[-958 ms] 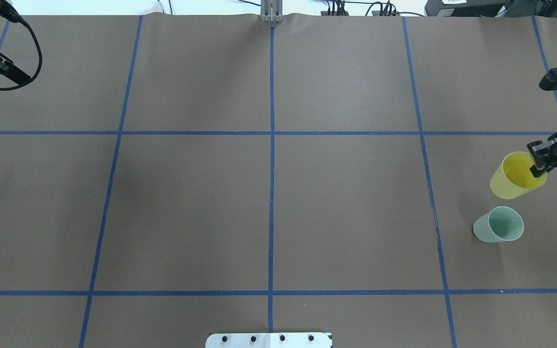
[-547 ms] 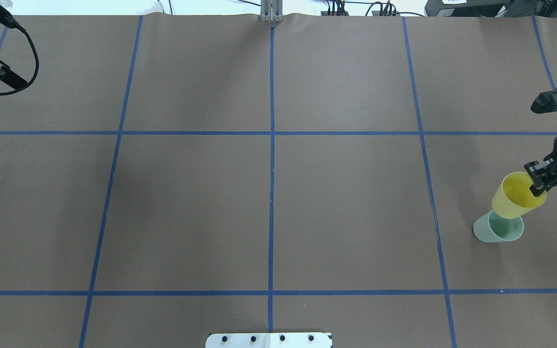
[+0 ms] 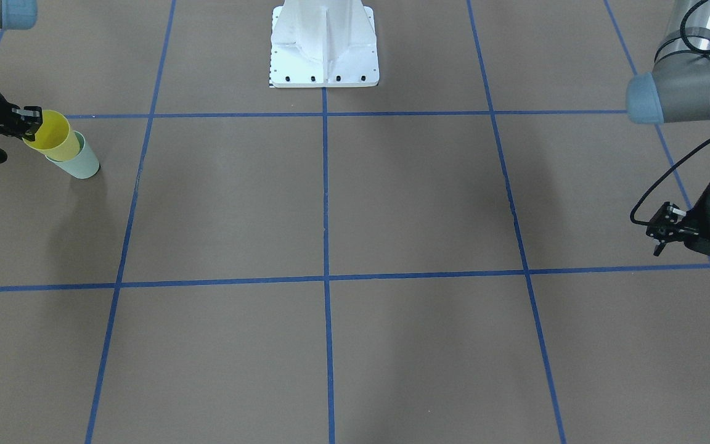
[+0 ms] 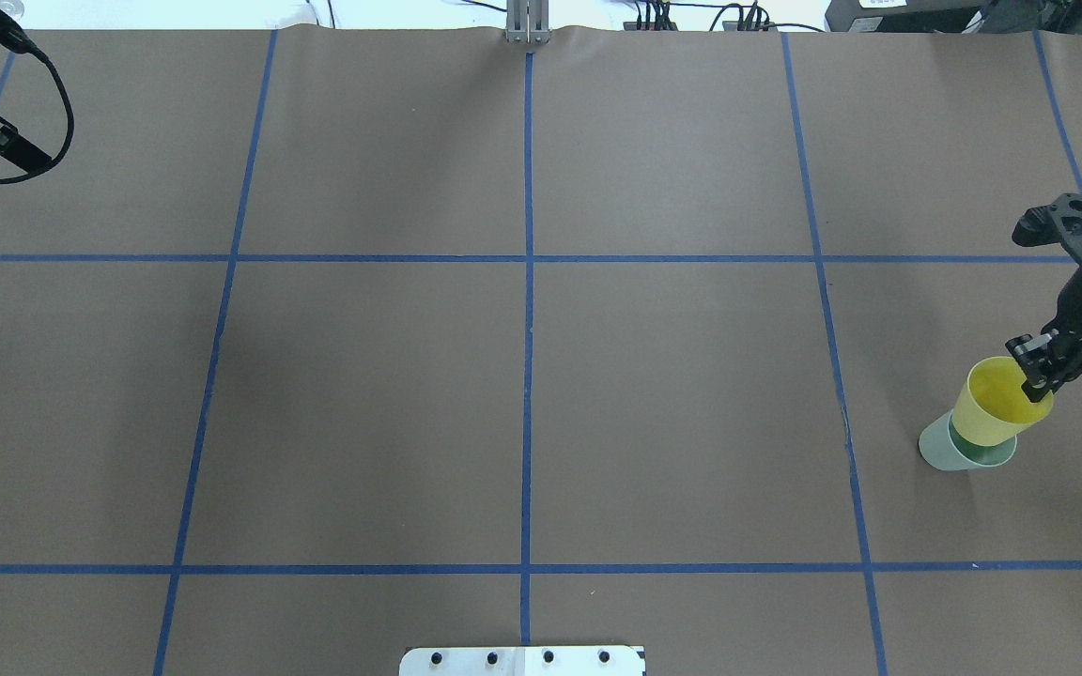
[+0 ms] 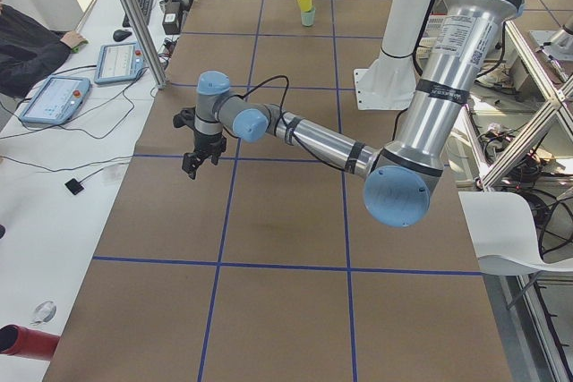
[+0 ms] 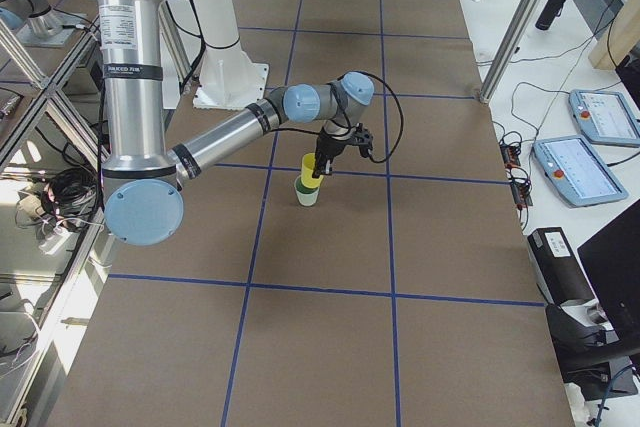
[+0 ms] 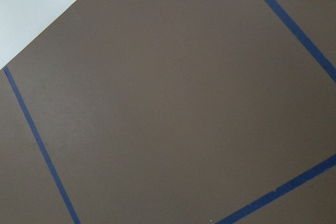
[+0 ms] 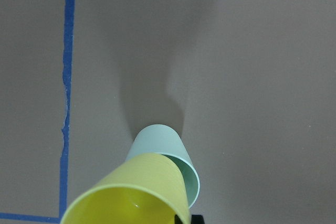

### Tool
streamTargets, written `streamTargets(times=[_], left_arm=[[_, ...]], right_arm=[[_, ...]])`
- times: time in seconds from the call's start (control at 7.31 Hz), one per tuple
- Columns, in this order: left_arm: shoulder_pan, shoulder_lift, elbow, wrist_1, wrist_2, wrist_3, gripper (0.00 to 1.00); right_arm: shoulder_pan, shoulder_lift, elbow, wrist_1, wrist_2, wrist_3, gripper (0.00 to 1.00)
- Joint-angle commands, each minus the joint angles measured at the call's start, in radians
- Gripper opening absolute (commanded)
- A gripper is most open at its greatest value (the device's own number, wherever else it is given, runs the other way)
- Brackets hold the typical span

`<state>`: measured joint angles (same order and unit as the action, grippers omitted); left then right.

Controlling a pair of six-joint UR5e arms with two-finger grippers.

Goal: Transfer and stack yellow cup on green cup

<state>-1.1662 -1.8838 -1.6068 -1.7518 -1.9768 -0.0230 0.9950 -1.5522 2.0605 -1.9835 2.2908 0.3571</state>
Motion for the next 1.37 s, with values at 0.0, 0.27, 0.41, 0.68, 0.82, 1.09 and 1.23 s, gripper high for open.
streamTargets(times=[0.0,0.27,0.41,0.68,0.82,1.09,1.23], left_arm=[[-0.001,0.002,-0.005,0.000,-0.014,0.000,1.00],[-0.001,0.002,-0.004,0.000,-0.020,0.000,1.00],[-0.001,0.002,-0.004,0.000,-0.022,0.000,1.00],[-0.001,0.002,-0.002,0.000,-0.020,0.000,1.00],[-0.009,-0.001,-0.001,0.012,-0.022,0.000,1.00],[-0.059,-0.003,0.004,0.079,-0.034,0.038,1.00],[-0.102,-0.003,0.005,0.154,-0.042,0.175,1.00]], right_arm=[[-0.001,0.000,-0.019,0.002,-0.004,-0.001,0.00],[-0.016,0.006,-0.025,0.000,-0.001,0.000,0.00],[-0.021,0.014,-0.036,0.005,-0.002,0.005,0.91],[-0.021,0.014,-0.022,0.009,-0.002,0.010,1.00],[-0.016,0.017,-0.002,0.012,-0.001,0.010,1.00],[0.136,0.030,0.006,0.015,0.007,0.011,1.00],[0.201,0.053,-0.017,0.017,0.000,0.008,1.00]])
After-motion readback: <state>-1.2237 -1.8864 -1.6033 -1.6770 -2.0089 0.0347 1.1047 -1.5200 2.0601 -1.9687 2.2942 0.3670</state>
